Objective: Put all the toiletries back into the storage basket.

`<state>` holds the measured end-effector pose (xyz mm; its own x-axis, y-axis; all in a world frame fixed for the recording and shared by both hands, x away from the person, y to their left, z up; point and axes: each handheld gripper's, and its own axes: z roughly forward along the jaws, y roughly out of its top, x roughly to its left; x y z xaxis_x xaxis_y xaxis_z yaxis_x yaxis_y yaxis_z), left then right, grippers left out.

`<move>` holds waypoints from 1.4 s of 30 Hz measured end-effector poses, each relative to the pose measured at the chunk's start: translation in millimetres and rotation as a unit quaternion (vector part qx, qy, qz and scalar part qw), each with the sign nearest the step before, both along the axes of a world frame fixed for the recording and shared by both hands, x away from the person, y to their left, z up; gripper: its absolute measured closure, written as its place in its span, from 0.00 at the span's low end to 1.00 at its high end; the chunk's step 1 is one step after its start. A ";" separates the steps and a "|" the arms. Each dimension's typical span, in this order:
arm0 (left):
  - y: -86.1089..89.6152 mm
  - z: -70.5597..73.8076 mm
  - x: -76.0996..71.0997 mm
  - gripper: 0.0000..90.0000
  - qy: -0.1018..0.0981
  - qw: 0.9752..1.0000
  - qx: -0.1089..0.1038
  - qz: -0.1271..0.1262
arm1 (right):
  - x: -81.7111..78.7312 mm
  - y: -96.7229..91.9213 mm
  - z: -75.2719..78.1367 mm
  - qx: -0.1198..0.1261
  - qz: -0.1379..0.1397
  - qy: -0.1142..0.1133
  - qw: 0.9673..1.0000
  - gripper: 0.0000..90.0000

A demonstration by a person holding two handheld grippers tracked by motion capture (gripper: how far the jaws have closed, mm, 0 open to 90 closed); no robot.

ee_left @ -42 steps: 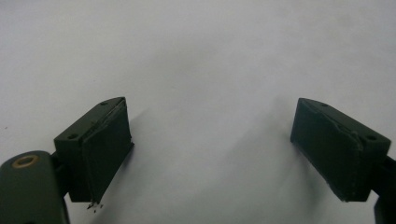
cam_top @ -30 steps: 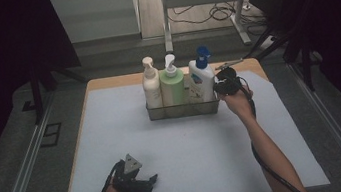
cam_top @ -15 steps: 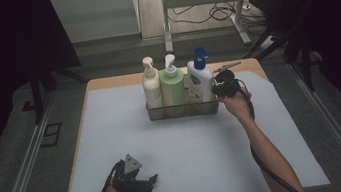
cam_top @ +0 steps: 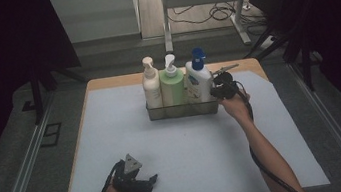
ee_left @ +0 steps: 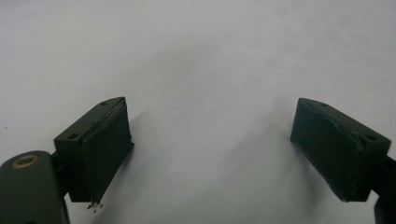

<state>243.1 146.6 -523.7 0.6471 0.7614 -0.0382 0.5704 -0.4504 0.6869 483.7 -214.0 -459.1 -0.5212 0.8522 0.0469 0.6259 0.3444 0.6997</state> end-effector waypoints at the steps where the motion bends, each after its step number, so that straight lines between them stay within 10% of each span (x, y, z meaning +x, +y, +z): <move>1: 0.0 0.0 0.0 0.13 0.000 1.000 0.000 0.000 | -0.2 0.6 -0.1 0.000 0.001 0.000 1.000 0.99; 42: -0.1 0.0 0.1 0.13 0.001 1.000 0.000 0.000 | -10.0 16.2 -8.0 0.011 0.034 0.007 0.999 1.00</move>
<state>243.2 146.5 -523.6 0.6470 0.7614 -0.0399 0.5716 -0.4498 0.6862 473.7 -197.8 -467.1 -0.5774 0.8133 0.0723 0.6114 0.3719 0.6985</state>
